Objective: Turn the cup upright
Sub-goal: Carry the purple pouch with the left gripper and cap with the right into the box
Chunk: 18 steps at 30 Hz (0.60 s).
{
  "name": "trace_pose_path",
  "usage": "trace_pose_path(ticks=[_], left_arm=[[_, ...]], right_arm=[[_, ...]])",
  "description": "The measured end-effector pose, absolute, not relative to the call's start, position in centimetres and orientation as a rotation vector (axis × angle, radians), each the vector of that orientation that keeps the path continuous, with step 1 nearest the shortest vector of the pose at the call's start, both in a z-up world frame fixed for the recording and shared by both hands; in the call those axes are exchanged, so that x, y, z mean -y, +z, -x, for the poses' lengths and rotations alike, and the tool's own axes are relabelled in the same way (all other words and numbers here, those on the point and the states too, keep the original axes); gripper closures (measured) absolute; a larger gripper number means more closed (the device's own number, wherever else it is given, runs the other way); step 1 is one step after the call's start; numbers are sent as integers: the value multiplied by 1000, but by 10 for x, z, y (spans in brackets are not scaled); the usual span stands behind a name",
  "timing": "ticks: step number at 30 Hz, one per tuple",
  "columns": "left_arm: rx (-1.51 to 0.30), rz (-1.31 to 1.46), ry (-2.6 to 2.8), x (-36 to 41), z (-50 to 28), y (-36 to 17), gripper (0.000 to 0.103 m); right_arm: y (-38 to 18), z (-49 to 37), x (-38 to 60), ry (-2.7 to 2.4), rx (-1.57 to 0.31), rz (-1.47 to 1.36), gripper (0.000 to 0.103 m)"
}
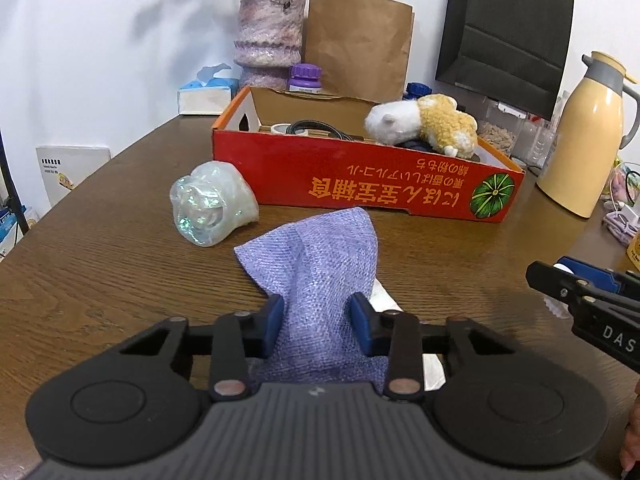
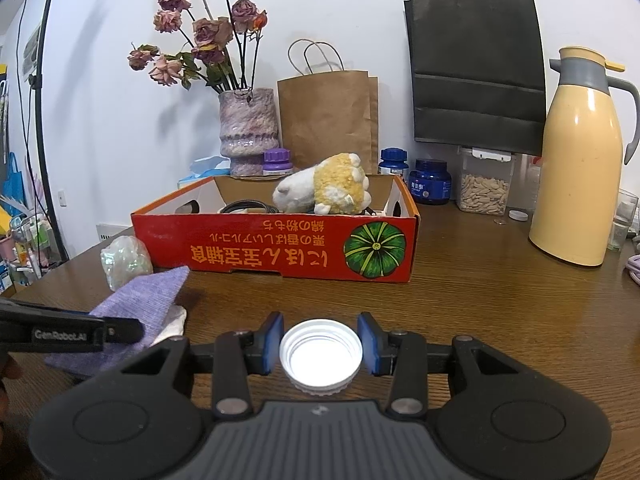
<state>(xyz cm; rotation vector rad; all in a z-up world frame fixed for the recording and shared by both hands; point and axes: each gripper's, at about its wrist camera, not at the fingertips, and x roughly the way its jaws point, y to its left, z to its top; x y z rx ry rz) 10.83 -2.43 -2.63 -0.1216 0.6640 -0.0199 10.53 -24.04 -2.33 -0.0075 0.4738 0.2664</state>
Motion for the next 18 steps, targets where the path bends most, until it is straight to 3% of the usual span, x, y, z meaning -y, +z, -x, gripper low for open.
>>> trace_pose_path(ticks=[6,18], left_arm=[[-647,121,-49,23,-101,-19,85],[-586,97,-73,24,-100,9,86]], right_arm=[[-23,-103,240,261,-463,17,64],[-12,-97,232,293,-420,21,64]])
